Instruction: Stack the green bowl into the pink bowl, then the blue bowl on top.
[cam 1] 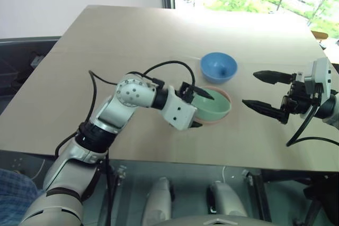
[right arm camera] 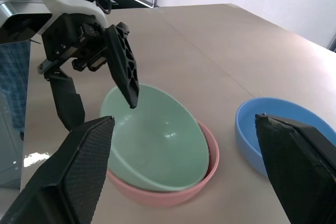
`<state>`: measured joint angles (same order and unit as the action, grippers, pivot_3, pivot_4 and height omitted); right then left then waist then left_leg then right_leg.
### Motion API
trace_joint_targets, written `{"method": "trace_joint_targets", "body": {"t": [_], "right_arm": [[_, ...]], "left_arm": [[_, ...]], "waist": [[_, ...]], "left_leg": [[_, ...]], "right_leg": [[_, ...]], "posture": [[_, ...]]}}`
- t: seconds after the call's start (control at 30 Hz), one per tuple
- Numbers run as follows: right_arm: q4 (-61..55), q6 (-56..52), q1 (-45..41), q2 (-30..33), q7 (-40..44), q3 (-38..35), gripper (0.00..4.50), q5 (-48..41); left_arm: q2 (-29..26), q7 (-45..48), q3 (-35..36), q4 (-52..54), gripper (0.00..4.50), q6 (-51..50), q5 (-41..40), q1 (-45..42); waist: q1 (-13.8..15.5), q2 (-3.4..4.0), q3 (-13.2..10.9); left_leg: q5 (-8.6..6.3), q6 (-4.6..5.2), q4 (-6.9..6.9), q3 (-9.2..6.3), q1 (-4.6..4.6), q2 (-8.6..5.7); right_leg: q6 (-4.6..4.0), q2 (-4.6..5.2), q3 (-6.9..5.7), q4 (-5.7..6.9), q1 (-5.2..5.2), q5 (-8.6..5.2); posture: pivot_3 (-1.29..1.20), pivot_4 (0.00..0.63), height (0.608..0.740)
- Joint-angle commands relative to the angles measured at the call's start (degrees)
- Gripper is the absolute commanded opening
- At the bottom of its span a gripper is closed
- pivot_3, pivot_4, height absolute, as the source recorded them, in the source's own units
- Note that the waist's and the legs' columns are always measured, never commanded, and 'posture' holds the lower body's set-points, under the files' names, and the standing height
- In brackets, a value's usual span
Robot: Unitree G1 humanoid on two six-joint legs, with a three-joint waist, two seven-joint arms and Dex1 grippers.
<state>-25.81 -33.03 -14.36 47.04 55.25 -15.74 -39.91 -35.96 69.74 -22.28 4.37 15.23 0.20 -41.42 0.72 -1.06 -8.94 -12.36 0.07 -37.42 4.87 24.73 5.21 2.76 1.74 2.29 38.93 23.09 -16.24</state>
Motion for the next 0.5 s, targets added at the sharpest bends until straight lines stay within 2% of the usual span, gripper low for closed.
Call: {"method": "trace_joint_targets", "body": {"t": [0.03, 0.23, 0.33, 0.43, 0.5], "right_arm": [[-1.6, 0.9, 0.3, 1.1, 0.1, -2.2, 4.5, -1.0], [-1.3, -0.4, 1.0, 3.0, -0.1, -1.1, 4.5, 0.3], [0.8, -0.3, -1.7, 3.8, -0.7, 1.8, 4.5, 2.5], [4.7, 0.2, -6.3, 4.0, -1.4, 6.2, 4.5, 6.3], [9.5, 1.6, -11.3, 4.9, -0.8, 12.6, 4.5, 12.9]], "left_arm": [[2.4, -6.3, 8.0, -1.9, 4.39, -7.1, -5.8, 0.8], [3.3, -12.2, 18.4, -2.2, 4.39, -22.2, -15.8, 5.1], [3.4, -15.3, 24.0, -0.6, 4.39, -29.2, -21.1, 7.7], [2.9, -16.5, 28.4, 2.6, 4.39, -35.3, -27.0, 9.8], [2.0, -16.7, 30.7, 5.6, 4.39, -39.4, -31.0, 11.5]], "waist": [[0.0, 0.0, 0.0], [-0.2, 0.01, 0.0], [-0.2, 0.01, 0.0], [-0.7, 0.01, 0.0], [-1.0, 0.0, 0.0]], "left_leg": [[0.0, 0.0, -0.01, -0.01, 0.01, 0.0], [0.0, 0.0, -0.01, -0.02, -0.01, 0.01], [0.0, 0.0, -0.01, -0.04, 0.0, 0.01], [0.0, 0.0, -0.03, -0.04, -0.04, 0.02], [0.0, 0.0, -0.03, -0.05, -0.02, 0.02]], "right_leg": [[0.0, 0.0, -0.01, 0.01, 0.0, 0.0], [0.0, 0.0, -0.01, 0.04, 0.0, 0.0], [0.0, 0.0, -0.04, 0.04, 0.0, 0.0], [0.0, 0.0, -0.04, 0.06, -0.02, 0.0], [0.0, 0.01, -0.05, 0.06, -0.01, 0.0]], "posture": [[0.0, 0.15, 0.74], [0.0, 0.15, 0.74], [0.0, 0.15, 0.74], [0.0, 0.15, 0.74], [0.0, 0.15, 0.74]]}}
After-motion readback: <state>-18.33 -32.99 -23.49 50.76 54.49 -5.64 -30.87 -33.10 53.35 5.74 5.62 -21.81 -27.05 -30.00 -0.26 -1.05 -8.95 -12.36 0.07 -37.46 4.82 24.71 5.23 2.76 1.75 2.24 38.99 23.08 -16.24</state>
